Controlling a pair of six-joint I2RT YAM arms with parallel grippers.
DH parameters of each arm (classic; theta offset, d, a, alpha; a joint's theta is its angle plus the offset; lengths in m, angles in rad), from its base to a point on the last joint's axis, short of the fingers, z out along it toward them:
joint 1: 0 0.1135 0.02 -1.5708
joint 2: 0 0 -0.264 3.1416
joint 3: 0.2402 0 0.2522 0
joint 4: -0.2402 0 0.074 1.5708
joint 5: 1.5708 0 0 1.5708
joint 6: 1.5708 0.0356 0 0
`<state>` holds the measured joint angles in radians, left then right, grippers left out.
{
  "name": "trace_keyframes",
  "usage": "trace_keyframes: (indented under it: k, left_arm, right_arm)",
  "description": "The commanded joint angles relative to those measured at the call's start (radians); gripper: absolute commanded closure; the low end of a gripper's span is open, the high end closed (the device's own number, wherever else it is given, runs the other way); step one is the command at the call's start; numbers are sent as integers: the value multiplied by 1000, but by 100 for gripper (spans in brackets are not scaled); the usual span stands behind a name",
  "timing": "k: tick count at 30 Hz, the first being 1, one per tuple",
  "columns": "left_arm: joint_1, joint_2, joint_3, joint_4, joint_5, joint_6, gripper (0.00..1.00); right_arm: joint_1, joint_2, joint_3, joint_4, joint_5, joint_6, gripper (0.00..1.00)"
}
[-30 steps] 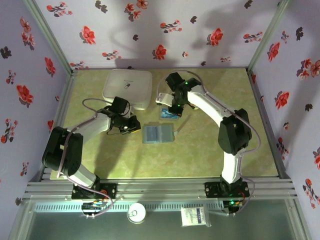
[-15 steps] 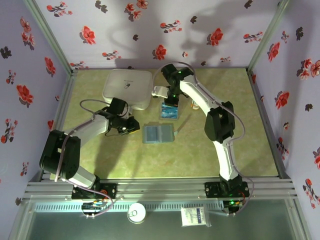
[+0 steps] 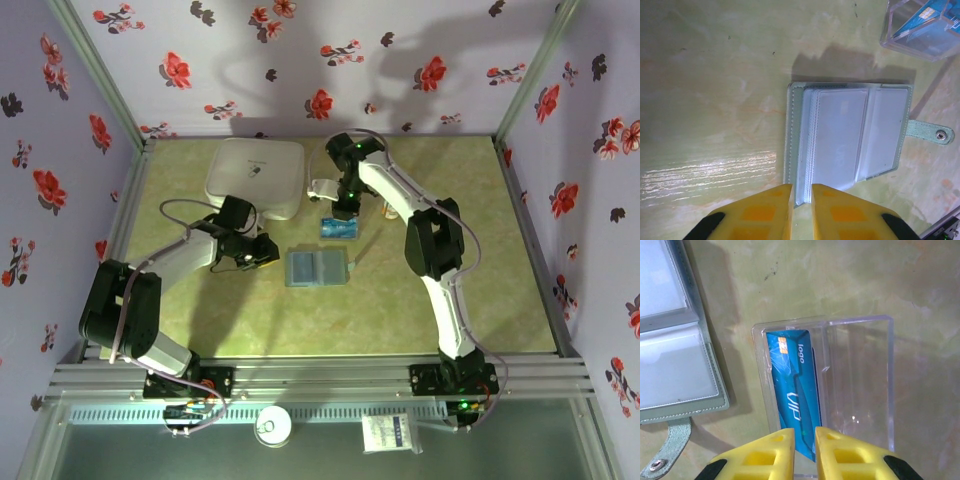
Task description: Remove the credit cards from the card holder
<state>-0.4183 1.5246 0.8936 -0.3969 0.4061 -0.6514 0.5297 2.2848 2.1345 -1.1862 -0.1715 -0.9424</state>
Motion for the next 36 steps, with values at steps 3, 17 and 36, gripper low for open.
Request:
trace_keyframes:
  k: [3,17,36]
  left_arm:
    - [10,14,10,-9,20,1,83]
    - [-16,94,42,69,91,-21,86]
    - [-68,181,93,53,6,-8,100]
  right_arm:
    - [-5,-97,-44,20,7,36,80]
    - [13,-373,-496,654,-105,814,73]
    - [135,-482,-968,1089,-166,1743,81]
